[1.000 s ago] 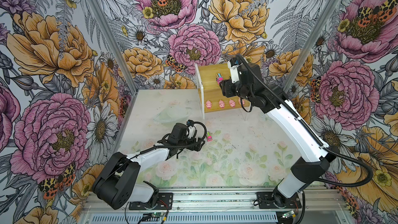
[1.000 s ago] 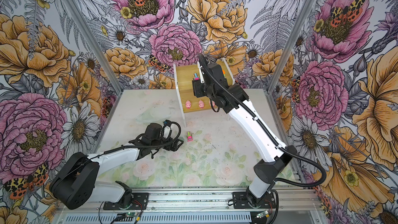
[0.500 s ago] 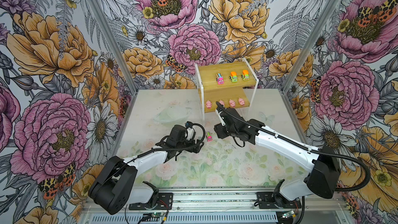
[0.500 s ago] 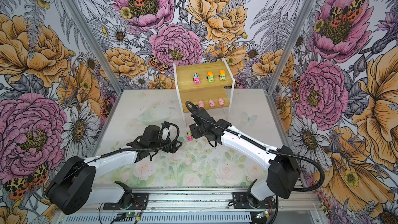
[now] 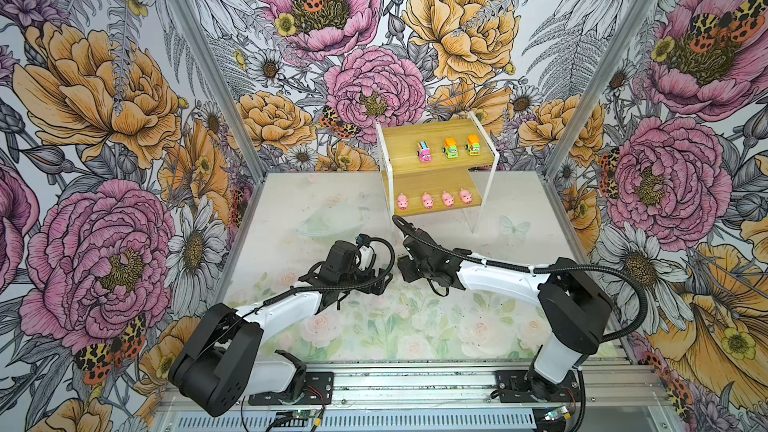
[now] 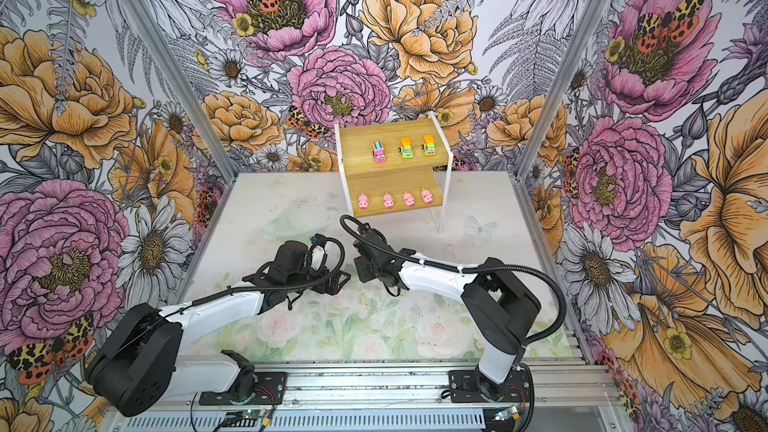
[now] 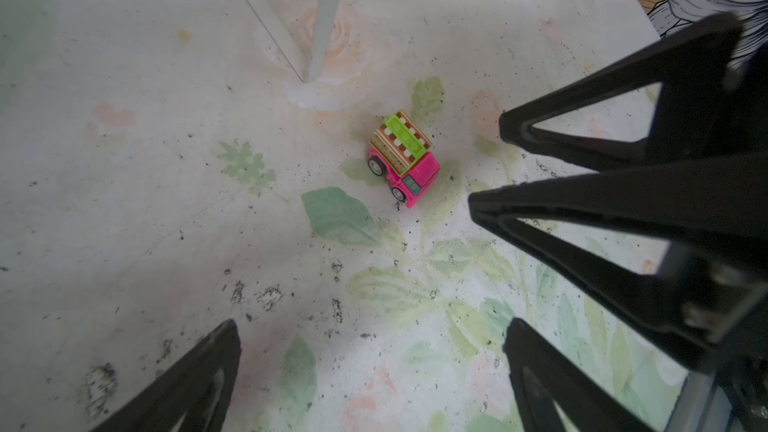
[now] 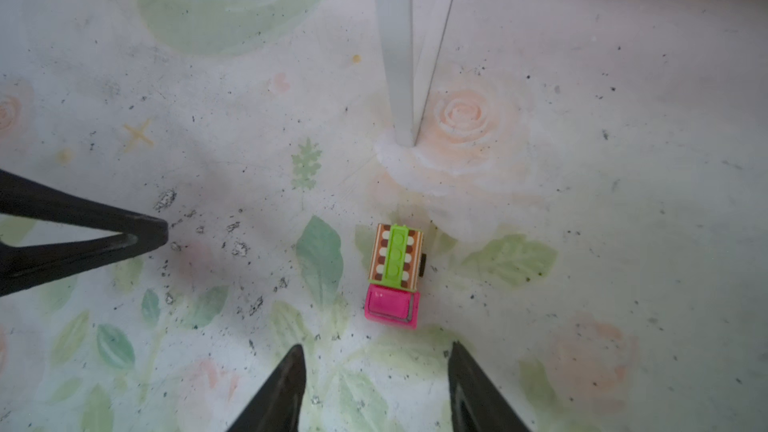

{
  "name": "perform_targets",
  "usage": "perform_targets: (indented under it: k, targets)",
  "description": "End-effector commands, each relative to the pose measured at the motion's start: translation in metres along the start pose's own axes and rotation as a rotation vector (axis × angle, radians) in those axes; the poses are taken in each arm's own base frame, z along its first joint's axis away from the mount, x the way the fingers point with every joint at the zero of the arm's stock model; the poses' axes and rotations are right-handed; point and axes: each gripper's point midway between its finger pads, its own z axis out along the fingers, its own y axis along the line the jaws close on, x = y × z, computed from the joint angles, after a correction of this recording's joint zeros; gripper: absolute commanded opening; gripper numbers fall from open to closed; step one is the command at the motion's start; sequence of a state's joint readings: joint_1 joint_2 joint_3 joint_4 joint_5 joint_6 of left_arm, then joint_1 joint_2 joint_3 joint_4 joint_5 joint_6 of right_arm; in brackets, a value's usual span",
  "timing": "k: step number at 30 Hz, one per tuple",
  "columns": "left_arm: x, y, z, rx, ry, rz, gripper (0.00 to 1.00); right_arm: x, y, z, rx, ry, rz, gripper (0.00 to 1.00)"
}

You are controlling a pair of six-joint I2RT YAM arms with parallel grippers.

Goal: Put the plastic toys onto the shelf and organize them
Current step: 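Withdraw the right gripper toward the green-topped pink truck on the table, then lower the right gripper around the green-topped pink truck and close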

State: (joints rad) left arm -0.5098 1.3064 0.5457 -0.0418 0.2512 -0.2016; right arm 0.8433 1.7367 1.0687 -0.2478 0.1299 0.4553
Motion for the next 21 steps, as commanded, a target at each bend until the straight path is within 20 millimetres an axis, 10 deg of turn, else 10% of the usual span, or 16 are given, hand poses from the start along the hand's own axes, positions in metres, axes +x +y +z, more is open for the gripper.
perform_targets:
  k: [1,21]
  targets:
    - [-0.003,0.004,-0.001,-0.018,-0.002,-0.006,0.99,-0.012,0.003,0.011,-0.011,-0.031,0.017,0.54]
    - [-0.001,0.01,0.004,-0.037,0.014,-0.021,0.99,-0.006,-0.001,0.049,-0.033,0.031,0.038,0.48]
